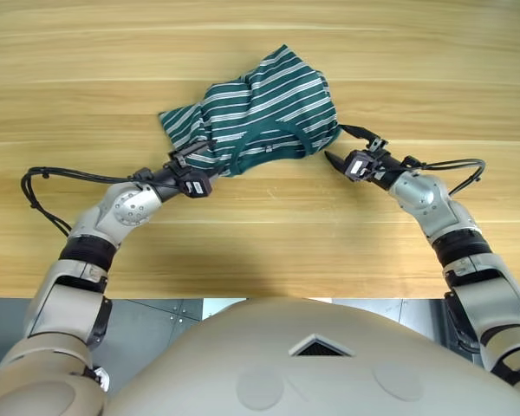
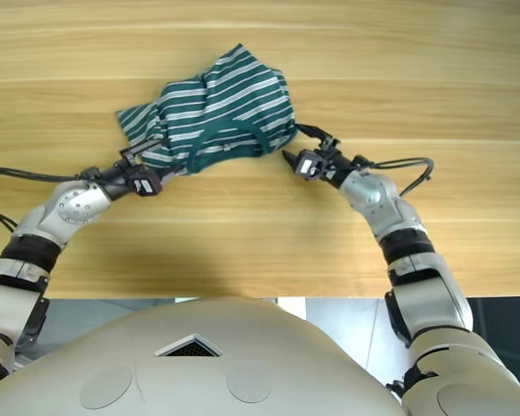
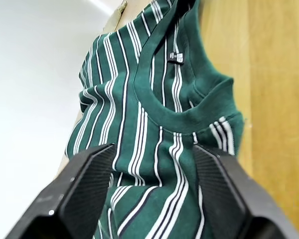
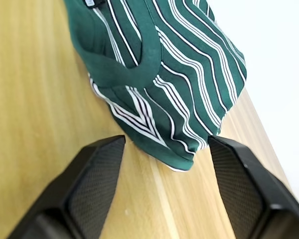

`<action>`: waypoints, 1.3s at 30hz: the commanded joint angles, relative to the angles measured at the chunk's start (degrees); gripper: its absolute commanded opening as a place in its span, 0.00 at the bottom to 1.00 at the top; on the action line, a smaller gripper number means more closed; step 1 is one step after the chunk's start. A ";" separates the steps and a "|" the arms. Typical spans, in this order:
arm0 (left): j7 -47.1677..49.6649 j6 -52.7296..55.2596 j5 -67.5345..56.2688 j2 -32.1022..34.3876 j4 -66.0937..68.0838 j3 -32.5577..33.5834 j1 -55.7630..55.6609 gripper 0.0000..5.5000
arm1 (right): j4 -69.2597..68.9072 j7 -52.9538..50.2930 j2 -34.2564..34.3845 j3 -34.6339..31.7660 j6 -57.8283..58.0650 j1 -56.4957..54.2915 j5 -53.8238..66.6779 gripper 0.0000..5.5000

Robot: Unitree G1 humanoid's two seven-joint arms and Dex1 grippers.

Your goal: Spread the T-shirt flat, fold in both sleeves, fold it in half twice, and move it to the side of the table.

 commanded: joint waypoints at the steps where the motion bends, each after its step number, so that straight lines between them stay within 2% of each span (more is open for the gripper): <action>1: 0.18 1.67 3.43 1.46 4.47 -2.24 1.02 0.53 | 1.10 0.94 -0.78 0.42 2.18 0.93 -1.40 0.56; 12: 0.84 0.34 -0.27 3.52 -0.52 -0.63 1.96 0.53 | 11.21 -6.82 5.76 7.24 4.53 -4.30 -9.55 0.56; 24: 2.07 0.92 -0.49 4.41 -3.77 0.29 2.71 0.53 | 12.30 -7.44 4.82 8.56 3.29 -4.15 -9.03 0.56; 33: 12.58 -1.04 -4.84 2.02 -11.06 9.88 0.50 0.53 | 12.67 -7.62 5.18 8.63 3.37 -3.89 -8.90 0.56; 35: 8.36 -2.59 -8.44 2.10 -11.89 8.70 1.91 0.53 | 12.58 -7.62 5.19 8.64 3.40 -3.81 -8.90 0.56; 39: 0.94 -4.07 -6.91 3.49 -12.21 3.68 5.23 0.53 | 12.17 -7.52 5.08 8.58 3.43 -3.58 -8.79 0.56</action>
